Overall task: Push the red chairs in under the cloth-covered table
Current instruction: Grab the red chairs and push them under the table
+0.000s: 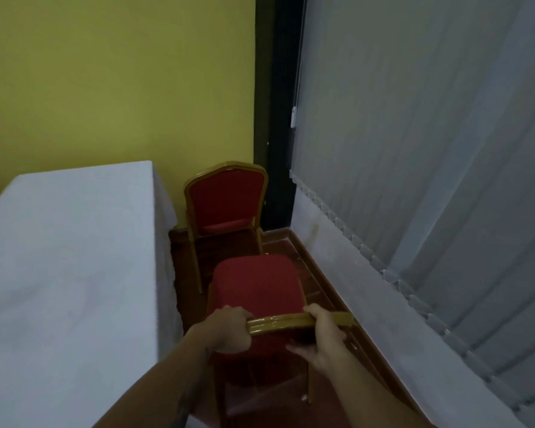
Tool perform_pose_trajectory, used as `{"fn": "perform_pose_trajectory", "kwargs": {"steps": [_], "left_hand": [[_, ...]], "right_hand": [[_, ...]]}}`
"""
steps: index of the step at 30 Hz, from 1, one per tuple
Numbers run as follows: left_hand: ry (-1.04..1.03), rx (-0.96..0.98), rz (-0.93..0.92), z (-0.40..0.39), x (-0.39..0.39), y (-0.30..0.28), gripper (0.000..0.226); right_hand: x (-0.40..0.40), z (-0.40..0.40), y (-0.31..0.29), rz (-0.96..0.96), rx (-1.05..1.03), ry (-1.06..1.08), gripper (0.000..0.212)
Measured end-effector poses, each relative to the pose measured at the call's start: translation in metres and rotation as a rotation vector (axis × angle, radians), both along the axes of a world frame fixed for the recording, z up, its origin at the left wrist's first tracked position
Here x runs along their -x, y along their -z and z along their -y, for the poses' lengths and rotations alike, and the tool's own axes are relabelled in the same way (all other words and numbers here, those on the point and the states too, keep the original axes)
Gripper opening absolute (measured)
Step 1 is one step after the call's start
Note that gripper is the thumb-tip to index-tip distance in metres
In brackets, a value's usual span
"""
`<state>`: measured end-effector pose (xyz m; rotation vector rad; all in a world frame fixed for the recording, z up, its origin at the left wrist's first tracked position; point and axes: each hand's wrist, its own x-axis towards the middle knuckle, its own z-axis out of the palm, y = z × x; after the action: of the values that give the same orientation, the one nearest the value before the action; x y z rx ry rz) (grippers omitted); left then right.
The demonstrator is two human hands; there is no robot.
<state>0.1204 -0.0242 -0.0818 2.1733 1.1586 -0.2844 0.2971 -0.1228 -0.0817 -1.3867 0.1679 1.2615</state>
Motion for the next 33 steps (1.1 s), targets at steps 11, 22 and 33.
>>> {"fn": "perform_pose_trajectory", "kwargs": {"steps": [11, 22, 33], "left_hand": [[-0.272, -0.010, -0.133, 0.052, -0.069, -0.020, 0.031], [-0.478, 0.063, -0.163, 0.092, -0.159, -0.023, 0.038], [-0.480, 0.203, -0.102, 0.085, -0.135, -0.014, 0.062]], "right_hand": [[-0.076, -0.008, 0.003, 0.023, 0.066, -0.142, 0.078], [-0.140, -0.019, -0.011, 0.121, 0.021, -0.380, 0.074], [-0.126, -0.007, -0.007, 0.196, 0.002, -0.573, 0.084]]}}
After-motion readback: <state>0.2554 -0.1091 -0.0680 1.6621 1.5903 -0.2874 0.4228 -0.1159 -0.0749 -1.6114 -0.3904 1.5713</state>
